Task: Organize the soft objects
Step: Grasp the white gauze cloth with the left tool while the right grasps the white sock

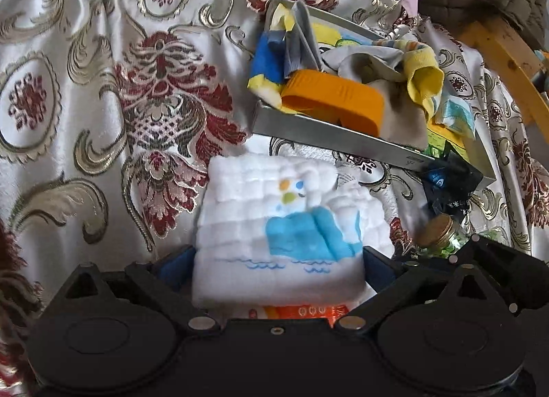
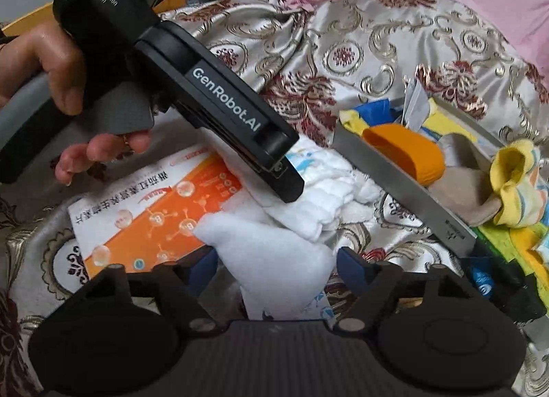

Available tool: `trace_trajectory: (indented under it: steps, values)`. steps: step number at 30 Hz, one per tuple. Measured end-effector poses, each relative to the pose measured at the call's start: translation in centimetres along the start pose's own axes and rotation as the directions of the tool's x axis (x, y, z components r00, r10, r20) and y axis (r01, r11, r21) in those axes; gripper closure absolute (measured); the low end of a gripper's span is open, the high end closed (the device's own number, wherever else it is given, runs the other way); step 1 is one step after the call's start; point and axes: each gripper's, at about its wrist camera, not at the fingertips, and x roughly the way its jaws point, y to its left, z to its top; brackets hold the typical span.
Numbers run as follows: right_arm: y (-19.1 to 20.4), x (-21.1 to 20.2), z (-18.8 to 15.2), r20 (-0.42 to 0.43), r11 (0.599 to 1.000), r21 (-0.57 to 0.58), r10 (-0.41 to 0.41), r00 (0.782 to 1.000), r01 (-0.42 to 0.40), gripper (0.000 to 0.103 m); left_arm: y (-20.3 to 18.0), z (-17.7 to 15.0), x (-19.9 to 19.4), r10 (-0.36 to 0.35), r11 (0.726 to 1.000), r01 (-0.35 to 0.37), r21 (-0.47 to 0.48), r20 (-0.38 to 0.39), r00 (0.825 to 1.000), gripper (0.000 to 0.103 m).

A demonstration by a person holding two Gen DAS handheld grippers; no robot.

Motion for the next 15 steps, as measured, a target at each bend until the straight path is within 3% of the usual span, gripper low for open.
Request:
trace_trajectory:
  steps: [5,10,14,15]
  values:
    - [-0.3,0.3,0.2,-0.005,0.999,0.032,0.007,1.000,-0.006,0.035,0.3,0.0,-0.2,-0.024,1.000,0.024,-0.012,0.010,1.000,0.015]
    - [-0.4,0.4,0.4,0.002,0.998,0.056,0.009,1.000,-0.009,0.046,0.8,0.0,-0.3,-0.061,0.997,0.062,-0.038,0.008,0.998,0.033]
    - [-1.0,0.3,0.5,0.019,0.996,0.088,-0.012,1.000,0.011,0.069,1.0,0.1,-0.2,-0.081,0.996,0.081,-0.028,0.001,0.997,0.045]
    - [-1.2,0.3,0.5,0.020,0.995,0.099,-0.016,1.000,0.013,0.072,1.1,0.1,-0.2,-0.091,0.995,0.091,-0.035,0.003,0.996,0.052]
